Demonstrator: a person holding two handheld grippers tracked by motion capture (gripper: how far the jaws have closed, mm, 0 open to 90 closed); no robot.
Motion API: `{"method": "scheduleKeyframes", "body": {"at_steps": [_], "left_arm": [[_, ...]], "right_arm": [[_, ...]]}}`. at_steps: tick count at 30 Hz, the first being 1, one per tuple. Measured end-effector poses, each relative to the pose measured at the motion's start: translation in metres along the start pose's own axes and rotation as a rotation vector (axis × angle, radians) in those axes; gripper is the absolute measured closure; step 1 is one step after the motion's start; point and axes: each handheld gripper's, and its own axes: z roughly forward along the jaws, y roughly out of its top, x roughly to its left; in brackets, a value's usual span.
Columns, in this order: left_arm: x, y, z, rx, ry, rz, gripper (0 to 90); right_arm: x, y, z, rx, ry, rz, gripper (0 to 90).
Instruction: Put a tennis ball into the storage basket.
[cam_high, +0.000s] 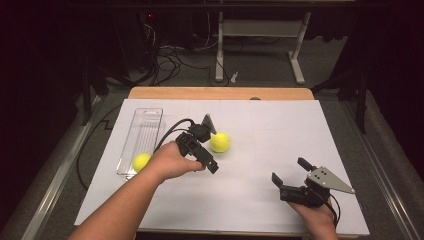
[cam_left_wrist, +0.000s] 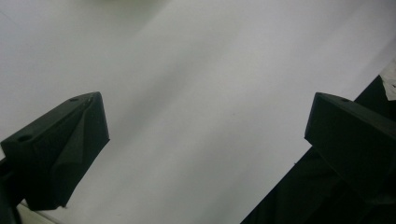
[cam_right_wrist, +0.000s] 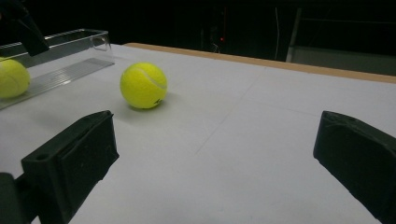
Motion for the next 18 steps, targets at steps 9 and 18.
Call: {"method": "scheduleKeyframes", "body": {"at_steps": [9, 18], "left_arm": [[0.010, 0.008, 0.009, -0.009, 0.007, -0.020, 0.8], [0.019, 0.018, 0.018, -0.011, 0.019, -0.032, 0.8]], "right_arm": [[-0.001, -0.001, -0.001, 0.003, -0.004, 0.001, 0.2], [-0.001, -0.001, -0.002, 0.002, -0.007, 0.003, 0.2]]}}
